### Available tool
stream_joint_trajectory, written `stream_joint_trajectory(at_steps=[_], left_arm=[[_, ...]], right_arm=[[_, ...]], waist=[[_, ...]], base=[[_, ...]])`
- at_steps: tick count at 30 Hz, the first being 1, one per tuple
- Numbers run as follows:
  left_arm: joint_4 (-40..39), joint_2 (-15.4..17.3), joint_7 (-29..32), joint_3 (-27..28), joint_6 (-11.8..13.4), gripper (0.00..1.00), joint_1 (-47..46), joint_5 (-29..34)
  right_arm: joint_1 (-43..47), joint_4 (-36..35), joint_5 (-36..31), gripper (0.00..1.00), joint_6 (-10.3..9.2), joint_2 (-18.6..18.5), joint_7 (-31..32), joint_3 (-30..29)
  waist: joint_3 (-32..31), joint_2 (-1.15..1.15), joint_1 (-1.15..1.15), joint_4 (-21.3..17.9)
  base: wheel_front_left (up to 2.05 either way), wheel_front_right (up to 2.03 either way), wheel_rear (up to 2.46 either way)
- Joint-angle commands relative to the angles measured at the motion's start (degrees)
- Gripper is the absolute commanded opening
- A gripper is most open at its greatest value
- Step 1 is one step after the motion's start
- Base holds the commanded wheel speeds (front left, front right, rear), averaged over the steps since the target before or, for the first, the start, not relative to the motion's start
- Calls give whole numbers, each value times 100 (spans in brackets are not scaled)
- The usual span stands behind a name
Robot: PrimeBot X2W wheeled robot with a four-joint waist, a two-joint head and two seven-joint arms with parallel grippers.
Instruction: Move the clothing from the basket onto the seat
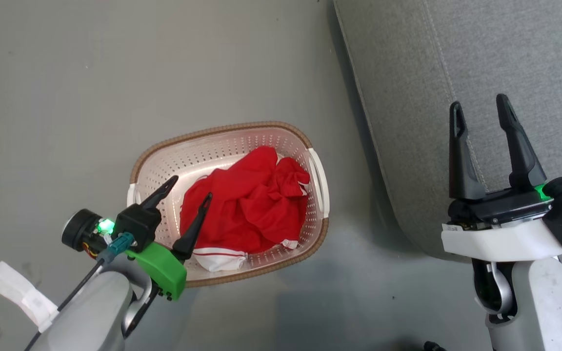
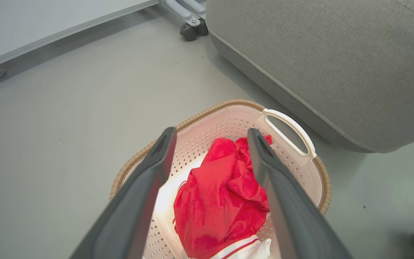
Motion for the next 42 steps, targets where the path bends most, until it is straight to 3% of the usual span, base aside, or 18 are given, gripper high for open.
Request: stream_joint_trajectory(at_steps=[1,8,14,20,36,40,41,42], left_arm=[[104,113,-2,-115,-17,100,-280,12],[739,414,-1,-782,-17,100,-1051,154],[1403,409,-2,-1162,-17,100,-1529,235],[1590,517,-2,-1520,-17,100,-1900,216],[1974,716,-2,-1790,-9,100,-2566,733],[1972,735,-2,-1722,200,99,-2608,937],[1931,728,-2,-1682,218,60,-2619,968],[1891,731,-2,-1641,237,0,-2621,994]], right_arm=[[-141,-74,57,100,0,-11,-20,-14],[-384,-311,228,100,0,-9,-20,3],[-408,-457,330,100,0,-9,-20,46],[-400,-493,537,100,0,-8,-20,10],[-512,-460,1059,100,0,-9,-20,104],[-502,-491,1119,100,0,-9,-20,104],[-496,-497,1132,100,0,-9,-20,96],[-493,-499,1141,100,0,-9,-20,87]], waist=[[698,0,-1,-255],[1472,0,-1,-412],[1922,0,-1,-559],[2272,0,-1,-678],[2768,0,-1,-927],[2814,0,-1,-973],[2821,0,-1,-974],[2827,0,-1,-974]], base=[[0,0,0],[0,0,0],[0,0,0],[0,0,0],[0,0,0],[0,0,0],[0,0,0],[0,0,0]])
